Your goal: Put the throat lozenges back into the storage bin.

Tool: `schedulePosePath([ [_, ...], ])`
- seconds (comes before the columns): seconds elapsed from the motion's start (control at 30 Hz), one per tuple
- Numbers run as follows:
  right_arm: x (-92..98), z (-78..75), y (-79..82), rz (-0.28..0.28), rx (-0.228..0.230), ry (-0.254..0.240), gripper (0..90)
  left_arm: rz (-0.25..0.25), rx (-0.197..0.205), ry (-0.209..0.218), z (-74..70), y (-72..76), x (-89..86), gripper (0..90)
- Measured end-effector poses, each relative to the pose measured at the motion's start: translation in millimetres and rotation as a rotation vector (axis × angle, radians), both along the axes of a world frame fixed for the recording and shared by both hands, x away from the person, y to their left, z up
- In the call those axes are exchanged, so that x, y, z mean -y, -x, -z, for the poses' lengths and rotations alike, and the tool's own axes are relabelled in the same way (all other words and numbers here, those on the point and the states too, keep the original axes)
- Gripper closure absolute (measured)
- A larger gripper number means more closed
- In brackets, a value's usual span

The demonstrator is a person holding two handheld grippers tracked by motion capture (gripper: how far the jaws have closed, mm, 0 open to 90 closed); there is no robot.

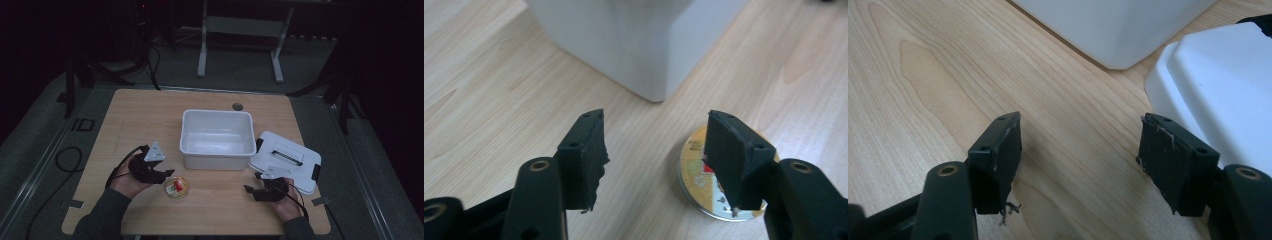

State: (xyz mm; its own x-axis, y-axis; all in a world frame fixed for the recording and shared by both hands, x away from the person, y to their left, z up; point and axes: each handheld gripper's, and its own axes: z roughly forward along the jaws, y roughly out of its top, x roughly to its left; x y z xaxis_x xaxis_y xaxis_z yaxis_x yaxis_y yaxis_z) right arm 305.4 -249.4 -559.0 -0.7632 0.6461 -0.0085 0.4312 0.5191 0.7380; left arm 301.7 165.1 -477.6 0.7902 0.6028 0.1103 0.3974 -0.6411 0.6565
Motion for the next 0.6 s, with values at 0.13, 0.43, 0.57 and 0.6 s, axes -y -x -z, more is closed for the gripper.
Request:
schedulePosePath([
  [0.13,0.0,0.0,0.0,0.000,0.000,0.000,33.0,0.031,-0.018,-0.014,-0.5,0.3,5.5,34.8],
  [0.43,0.0,0.0,0.0,0.000,0.000,0.000,33.0,0.105,-0.042,-0.056,-0.2,0.6,13.7,29.2],
  [0.57,0.0,0.0,0.0,0.000,-0.001,-0.001,33.0,0.135,-0.045,-0.082,1.8,1.3,17.2,27.9],
  [0.6,0.0,0.0,0.0,0.000,-0.001,-0.001,33.0,0.146,-0.045,-0.092,1.9,1.3,17.6,27.8],
])
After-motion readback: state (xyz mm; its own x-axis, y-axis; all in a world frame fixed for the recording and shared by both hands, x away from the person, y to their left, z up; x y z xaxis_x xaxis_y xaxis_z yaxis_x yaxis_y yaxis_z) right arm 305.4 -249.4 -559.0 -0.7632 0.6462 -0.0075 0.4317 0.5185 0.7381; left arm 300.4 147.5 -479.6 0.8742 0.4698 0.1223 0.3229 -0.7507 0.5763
